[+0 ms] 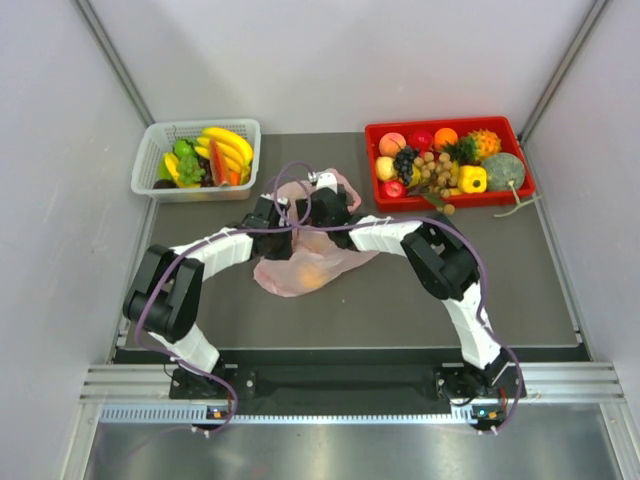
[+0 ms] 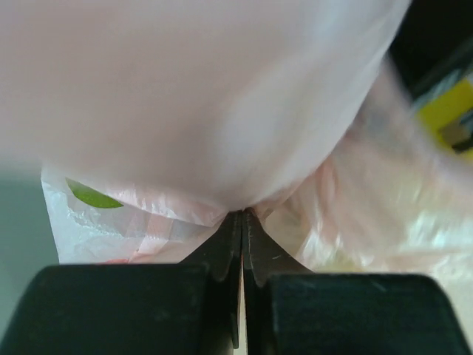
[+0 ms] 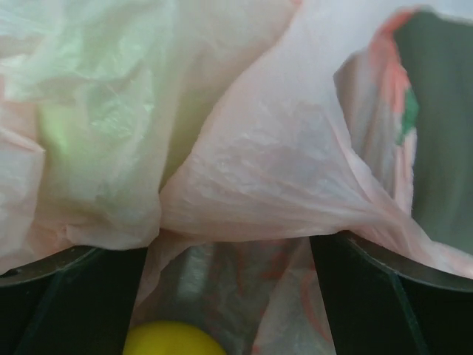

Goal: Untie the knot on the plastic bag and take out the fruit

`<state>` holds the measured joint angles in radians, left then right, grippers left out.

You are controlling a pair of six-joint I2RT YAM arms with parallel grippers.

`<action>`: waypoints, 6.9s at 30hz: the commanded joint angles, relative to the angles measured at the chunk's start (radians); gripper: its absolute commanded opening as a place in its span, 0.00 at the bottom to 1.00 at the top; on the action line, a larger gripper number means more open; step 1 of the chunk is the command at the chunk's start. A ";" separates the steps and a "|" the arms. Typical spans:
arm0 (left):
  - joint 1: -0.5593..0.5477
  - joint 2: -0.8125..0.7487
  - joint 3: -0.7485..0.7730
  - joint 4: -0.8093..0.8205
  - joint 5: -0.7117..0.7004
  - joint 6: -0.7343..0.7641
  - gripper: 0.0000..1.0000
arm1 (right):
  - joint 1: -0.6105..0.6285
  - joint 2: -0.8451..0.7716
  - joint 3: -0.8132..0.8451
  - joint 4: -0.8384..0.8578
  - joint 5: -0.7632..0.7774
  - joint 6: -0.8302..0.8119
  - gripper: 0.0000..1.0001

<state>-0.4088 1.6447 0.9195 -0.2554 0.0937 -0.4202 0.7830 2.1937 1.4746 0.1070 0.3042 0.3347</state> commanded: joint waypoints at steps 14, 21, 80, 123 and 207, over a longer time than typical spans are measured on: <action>-0.004 -0.033 0.001 -0.016 -0.084 0.011 0.00 | -0.039 -0.510 -0.501 -0.103 0.035 0.059 0.66; -0.004 0.001 0.062 -0.025 -0.034 0.046 0.00 | -0.031 -0.699 -0.657 -0.286 -0.085 0.052 0.66; -0.202 -0.083 -0.014 -0.094 -0.149 0.058 0.00 | 0.445 -1.071 -1.059 0.181 -0.617 0.326 0.00; -0.163 0.165 0.159 -0.090 -0.184 0.080 0.00 | 0.361 -0.930 -0.936 0.101 -0.135 0.095 0.57; -0.157 -0.037 0.050 -0.047 0.011 0.049 0.00 | -0.567 0.095 0.702 -0.386 0.121 -0.292 0.27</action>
<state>-0.5697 1.6512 0.9661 -0.3157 0.0875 -0.3679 0.2485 2.2601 2.1048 -0.2489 0.4026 0.0685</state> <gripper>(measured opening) 0.010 0.707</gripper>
